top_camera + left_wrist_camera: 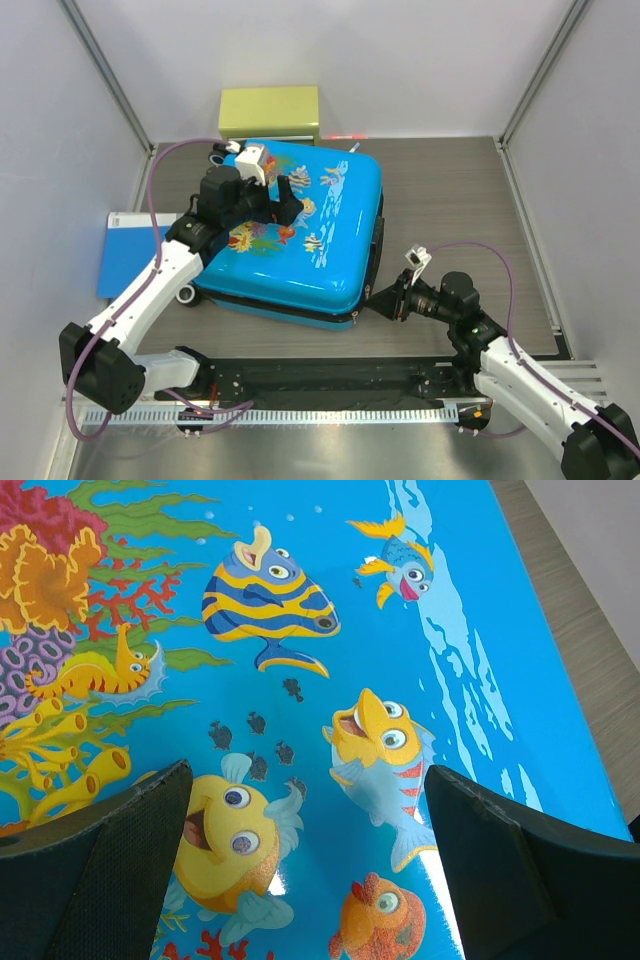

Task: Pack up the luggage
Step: Zip the luggage at the center of the board.

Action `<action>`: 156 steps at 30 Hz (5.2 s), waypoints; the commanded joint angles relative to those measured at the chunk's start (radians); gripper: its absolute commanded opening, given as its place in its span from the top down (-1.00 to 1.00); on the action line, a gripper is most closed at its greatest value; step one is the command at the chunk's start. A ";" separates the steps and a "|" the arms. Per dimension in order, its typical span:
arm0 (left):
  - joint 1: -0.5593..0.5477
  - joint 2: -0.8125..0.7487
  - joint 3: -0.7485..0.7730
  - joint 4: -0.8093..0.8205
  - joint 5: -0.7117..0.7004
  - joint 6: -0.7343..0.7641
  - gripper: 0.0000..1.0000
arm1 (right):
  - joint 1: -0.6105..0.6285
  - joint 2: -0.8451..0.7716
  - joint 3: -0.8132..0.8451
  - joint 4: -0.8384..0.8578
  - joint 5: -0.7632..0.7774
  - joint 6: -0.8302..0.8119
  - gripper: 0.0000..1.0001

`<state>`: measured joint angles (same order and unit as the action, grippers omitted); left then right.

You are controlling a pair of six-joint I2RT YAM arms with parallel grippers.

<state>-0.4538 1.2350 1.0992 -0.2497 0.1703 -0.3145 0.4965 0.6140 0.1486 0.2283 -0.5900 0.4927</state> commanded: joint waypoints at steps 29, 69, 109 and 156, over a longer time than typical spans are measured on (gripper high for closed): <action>0.004 0.041 -0.022 -0.091 0.020 -0.028 -0.97 | 0.057 -0.151 -0.006 -0.023 -0.021 0.343 0.98; 0.003 0.109 -0.033 -0.072 -0.008 -0.063 -0.95 | 0.309 -0.362 0.149 -0.457 0.283 0.190 0.26; 0.003 0.139 -0.015 -0.099 -0.055 -0.049 -0.96 | 1.197 0.225 0.264 -0.176 1.537 0.119 0.21; -0.023 0.239 -0.027 -0.120 -0.133 -0.034 -0.95 | 1.242 0.253 0.307 -0.543 1.868 0.553 0.97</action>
<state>-0.4671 1.3712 1.1336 -0.1116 0.0879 -0.3389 1.7496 0.9333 0.4629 -0.2455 1.0931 0.9279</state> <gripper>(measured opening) 0.977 0.083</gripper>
